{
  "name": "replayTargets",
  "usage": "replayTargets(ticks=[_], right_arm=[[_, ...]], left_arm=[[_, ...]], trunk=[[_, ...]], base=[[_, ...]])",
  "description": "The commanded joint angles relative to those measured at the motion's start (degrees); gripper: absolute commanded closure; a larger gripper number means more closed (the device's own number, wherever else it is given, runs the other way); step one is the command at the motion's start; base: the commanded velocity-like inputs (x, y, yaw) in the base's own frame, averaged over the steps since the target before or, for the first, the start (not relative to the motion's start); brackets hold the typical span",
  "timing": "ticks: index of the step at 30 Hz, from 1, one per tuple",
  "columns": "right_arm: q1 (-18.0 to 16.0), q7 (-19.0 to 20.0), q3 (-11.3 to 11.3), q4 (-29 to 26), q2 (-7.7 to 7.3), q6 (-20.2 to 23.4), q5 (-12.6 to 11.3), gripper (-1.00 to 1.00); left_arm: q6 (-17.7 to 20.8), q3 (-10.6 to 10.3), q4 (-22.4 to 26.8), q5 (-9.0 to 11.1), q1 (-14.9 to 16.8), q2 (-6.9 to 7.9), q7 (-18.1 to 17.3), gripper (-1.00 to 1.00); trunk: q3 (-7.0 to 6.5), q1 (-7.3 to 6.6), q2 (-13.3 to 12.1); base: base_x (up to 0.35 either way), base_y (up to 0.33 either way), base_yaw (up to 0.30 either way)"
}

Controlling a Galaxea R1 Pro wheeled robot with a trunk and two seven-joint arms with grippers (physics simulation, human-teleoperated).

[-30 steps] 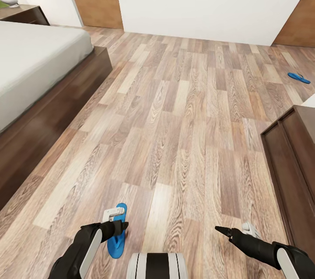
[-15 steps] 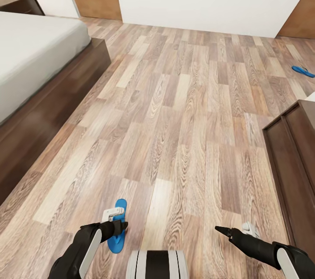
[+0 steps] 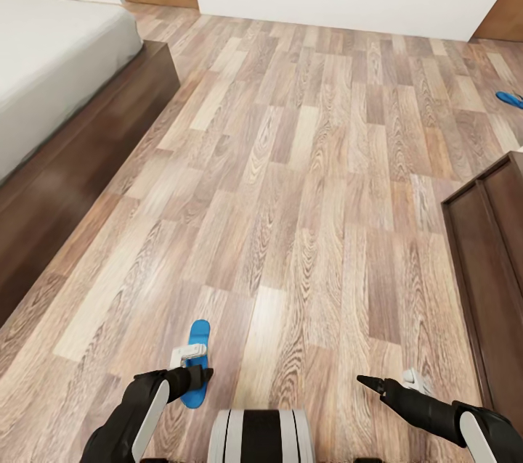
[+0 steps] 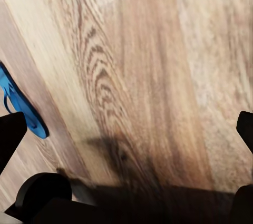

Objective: In the bedroom, move the book from the bed onto either nightstand, and place the two sandals side by side next to the bed.

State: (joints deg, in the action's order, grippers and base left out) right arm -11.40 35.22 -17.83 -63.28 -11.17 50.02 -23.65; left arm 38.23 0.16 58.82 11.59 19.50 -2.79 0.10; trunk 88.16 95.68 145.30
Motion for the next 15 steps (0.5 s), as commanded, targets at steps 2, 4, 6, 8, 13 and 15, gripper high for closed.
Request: replayTargets(ticks=[2, 4, 6, 8, 13, 15], right_arm=[[-0.03, 0.2, -0.1, -0.01, 0.01, 0.34, 0.01, -1.0], [-0.03, 0.2, -0.1, -0.01, 0.01, 0.34, 0.01, -1.0], [-0.03, 0.2, -0.1, -0.01, 0.01, 0.34, 0.01, -1.0], [-0.03, 0.2, -0.1, -0.01, 0.01, 0.34, 0.01, -1.0], [-0.03, 0.2, -0.1, -0.02, 0.01, 0.34, 0.01, -1.0], [-0.03, 0.2, -0.1, -0.01, 0.01, 0.34, 0.01, -1.0]], left_arm=[[0.27, 0.02, 0.06, 0.19, 0.01, -0.02, 0.0, -1.0], [0.27, 0.01, 0.06, 0.19, 0.01, 0.01, -0.01, -1.0], [0.27, 0.01, 0.06, 0.19, 0.01, 0.04, 0.0, -1.0], [0.27, 0.01, 0.06, 0.19, 0.01, 0.05, 0.03, -1.0], [0.27, 0.13, 0.06, 0.13, 0.01, 0.06, 0.23, -1.0], [0.11, 0.13, 0.11, 0.12, 0.01, 0.02, 0.47, -1.0]], trunk=[[0.48, 0.04, 0.04], [0.93, 0.09, 0.07], [1.37, 0.14, 0.1], [1.59, 0.17, 0.11], [1.59, 0.17, 0.11], [1.59, 0.17, 0.11]], base=[[0.0, 0.0, 0.0], [0.0, 0.0, 0.0], [0.0, 0.0, 0.0], [0.0, 0.0, 0.0], [0.0, 0.0, 0.0], [0.0, 0.0, 0.0]])
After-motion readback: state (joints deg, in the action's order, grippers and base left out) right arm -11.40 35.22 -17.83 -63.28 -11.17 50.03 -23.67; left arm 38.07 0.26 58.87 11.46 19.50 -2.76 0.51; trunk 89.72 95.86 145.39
